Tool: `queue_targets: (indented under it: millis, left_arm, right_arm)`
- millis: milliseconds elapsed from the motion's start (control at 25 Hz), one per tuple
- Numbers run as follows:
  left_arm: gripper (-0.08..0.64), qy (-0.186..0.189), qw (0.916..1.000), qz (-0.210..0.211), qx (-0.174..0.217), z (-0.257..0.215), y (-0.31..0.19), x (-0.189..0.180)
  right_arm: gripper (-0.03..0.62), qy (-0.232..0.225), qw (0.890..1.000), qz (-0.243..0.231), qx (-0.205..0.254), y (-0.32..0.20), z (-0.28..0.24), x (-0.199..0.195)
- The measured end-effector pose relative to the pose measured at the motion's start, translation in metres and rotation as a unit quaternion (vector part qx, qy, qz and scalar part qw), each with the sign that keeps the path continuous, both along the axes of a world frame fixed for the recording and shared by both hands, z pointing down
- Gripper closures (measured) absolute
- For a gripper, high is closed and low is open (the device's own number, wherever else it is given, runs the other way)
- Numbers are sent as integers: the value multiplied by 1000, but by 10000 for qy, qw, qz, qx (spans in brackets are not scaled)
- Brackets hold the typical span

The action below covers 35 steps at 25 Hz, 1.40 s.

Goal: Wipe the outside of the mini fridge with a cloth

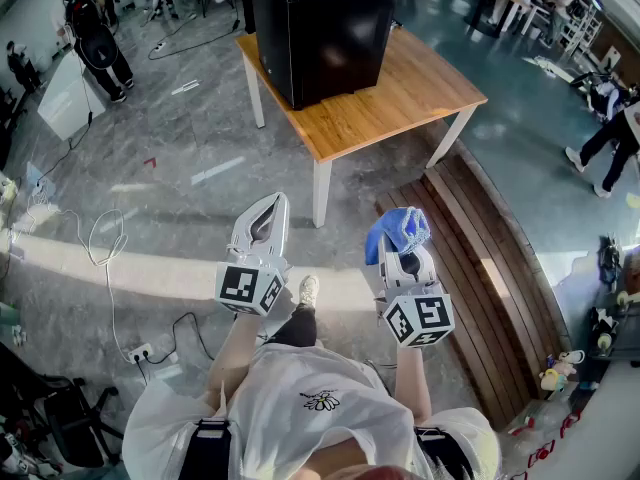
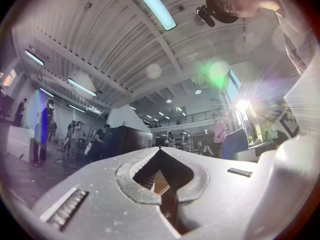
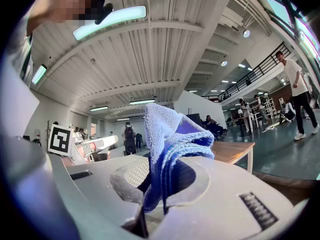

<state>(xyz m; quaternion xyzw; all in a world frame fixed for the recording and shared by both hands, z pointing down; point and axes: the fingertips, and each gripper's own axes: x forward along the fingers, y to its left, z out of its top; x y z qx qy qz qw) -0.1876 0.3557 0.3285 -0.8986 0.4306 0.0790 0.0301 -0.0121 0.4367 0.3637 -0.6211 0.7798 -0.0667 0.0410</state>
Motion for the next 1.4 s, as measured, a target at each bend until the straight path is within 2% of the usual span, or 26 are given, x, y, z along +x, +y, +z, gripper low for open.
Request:
queue_targets:
  millis: [160,320,600,840,960,1120,1400]
  left_arm:
    - [555,0,10000,-47,25,5,-42,13]
    - [555,98,9999,-43,134,11,-105,21]
    - [555,181,9995,-150,215,-4,-242,41]
    - [555,232,9997,-14,65,-12,-343,58]
    - [555,308,9995,-64,17,-15,-377,66]
    - [555,215,9995,-215,-7,-15,-408,77]
    - [555,224,9956,-903,-96,-7,-453,85]
  right_arm:
    - [520,4,10000,35,39,-43,6,13]
    - [520,39,9999,-78,121,-104,8,16]
    - [520,122,9994,-178,255,-248,-11,37]
    - [520,232,9991,-208,287,-362,-26,50]
    - [520,213,9987,-250,398,-404,-40,56]
    - [520,323,9990,-308,74,-444,-18,79]
    - [520,212,9968,-768,-12,-508,-3,110]
